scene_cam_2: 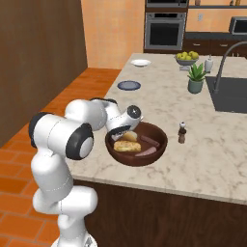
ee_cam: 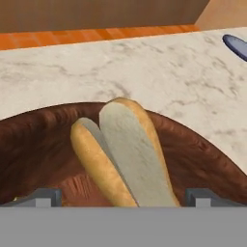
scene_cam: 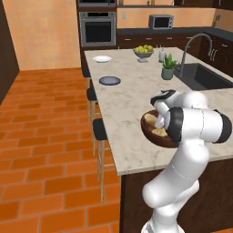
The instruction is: Place one bun and one sausage from the bowl on each plate.
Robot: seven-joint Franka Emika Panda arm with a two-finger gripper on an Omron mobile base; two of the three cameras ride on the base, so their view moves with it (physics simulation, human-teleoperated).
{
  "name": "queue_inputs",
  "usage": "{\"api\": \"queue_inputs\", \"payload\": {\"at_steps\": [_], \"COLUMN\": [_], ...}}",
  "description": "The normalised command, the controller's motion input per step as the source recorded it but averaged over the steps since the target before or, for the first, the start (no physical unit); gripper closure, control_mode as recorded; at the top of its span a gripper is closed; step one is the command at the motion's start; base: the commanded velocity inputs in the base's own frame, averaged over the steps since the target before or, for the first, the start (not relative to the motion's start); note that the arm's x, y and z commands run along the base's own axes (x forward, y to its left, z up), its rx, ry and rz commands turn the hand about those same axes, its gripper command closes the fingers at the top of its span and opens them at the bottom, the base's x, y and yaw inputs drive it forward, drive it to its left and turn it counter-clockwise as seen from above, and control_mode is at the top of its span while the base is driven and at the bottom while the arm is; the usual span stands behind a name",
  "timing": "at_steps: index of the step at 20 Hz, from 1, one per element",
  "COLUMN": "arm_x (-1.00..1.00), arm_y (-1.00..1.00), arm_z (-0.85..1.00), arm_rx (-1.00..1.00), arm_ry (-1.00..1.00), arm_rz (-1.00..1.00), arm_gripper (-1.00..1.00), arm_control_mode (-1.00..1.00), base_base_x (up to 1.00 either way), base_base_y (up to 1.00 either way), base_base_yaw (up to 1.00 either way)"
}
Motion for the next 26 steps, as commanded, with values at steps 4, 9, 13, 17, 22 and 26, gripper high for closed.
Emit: {"api": "queue_inputs", "payload": {"at_steps": [4, 9, 13, 17, 22, 26], "arm_x": [0.20, 0.09, 0.09, 0.09, 0.00, 0.00], "arm_y": [0.00, 0.01, 0.01, 0.00, 0.00, 0.00], "arm_z": [-0.22, -0.24, -0.16, -0.02, 0.00, 0.00], "arm_rx": [0.00, 0.00, 0.00, 0.00, 0.00, 0.00], "arm_ry": [0.00, 0.00, 0.00, -0.01, -0.01, 0.00], "arm_rz": [0.00, 0.00, 0.00, 0.00, 0.00, 0.00], "arm_gripper": [-1.00, -1.00, -1.00, -1.00, -1.00, 1.00], "arm_control_mode": [-1.00, -1.00, -1.00, -1.00, -1.00, -1.00], "base_base_x": [0.00, 0.00, 0.00, 0.00, 0.00, 0.00], "base_base_y": [0.00, 0.00, 0.00, 0.00, 0.00, 0.00], "base_base_yaw": [0.00, 0.00, 0.00, 0.00, 0.00, 0.00]}}
